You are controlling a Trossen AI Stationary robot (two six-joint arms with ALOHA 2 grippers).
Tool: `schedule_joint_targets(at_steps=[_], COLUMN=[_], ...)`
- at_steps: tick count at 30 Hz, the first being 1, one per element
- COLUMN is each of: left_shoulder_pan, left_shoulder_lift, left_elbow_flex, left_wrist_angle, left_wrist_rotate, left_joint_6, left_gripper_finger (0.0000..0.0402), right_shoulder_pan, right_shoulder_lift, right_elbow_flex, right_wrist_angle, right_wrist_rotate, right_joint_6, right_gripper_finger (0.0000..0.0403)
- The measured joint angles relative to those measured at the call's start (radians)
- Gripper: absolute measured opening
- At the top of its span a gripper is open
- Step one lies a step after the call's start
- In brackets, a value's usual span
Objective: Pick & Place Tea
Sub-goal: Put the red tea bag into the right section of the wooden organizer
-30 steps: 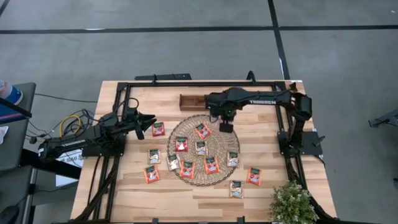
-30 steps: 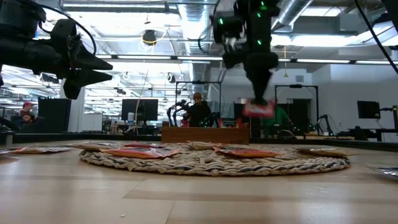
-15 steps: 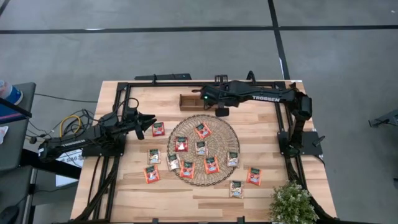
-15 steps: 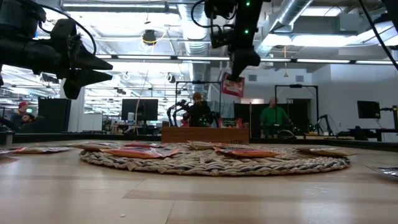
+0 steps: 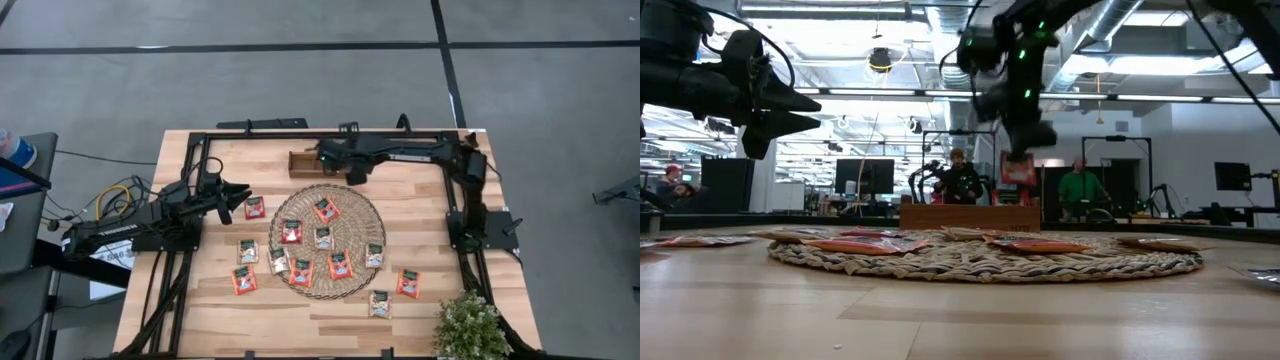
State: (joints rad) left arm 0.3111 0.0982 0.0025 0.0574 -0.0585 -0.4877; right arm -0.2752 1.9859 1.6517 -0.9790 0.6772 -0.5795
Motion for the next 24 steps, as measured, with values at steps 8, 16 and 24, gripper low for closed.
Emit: schedule_joint_targets(at_steps=[8,16,24], left_shoulder_pan=[0.0,0.0,0.0], left_shoulder_lift=[0.006,0.007,0.007], left_elbow_flex=[0.0,0.0,0.0], left_wrist_angle=[-0.002,-0.003,-0.003], left_wrist_rotate=[-0.008,-0.011,-0.011], left_joint_6=[0.0,0.003,0.003], left_gripper_finger=[0.0146,0.0146,0.0146], right_shoulder_pan=[-0.002,0.006,0.006], right_shoulder_lift=[0.113,0.129,0.119], right_elbow_flex=[0.003,0.004,0.004], right_wrist_angle=[0.022,0.038,0.044], right_wrist_rotate=[0.103,0.111,0.072], right_joint_6=[0.003,0.04,0.099], right_gripper_finger=[0.0,0.0,0.0001])
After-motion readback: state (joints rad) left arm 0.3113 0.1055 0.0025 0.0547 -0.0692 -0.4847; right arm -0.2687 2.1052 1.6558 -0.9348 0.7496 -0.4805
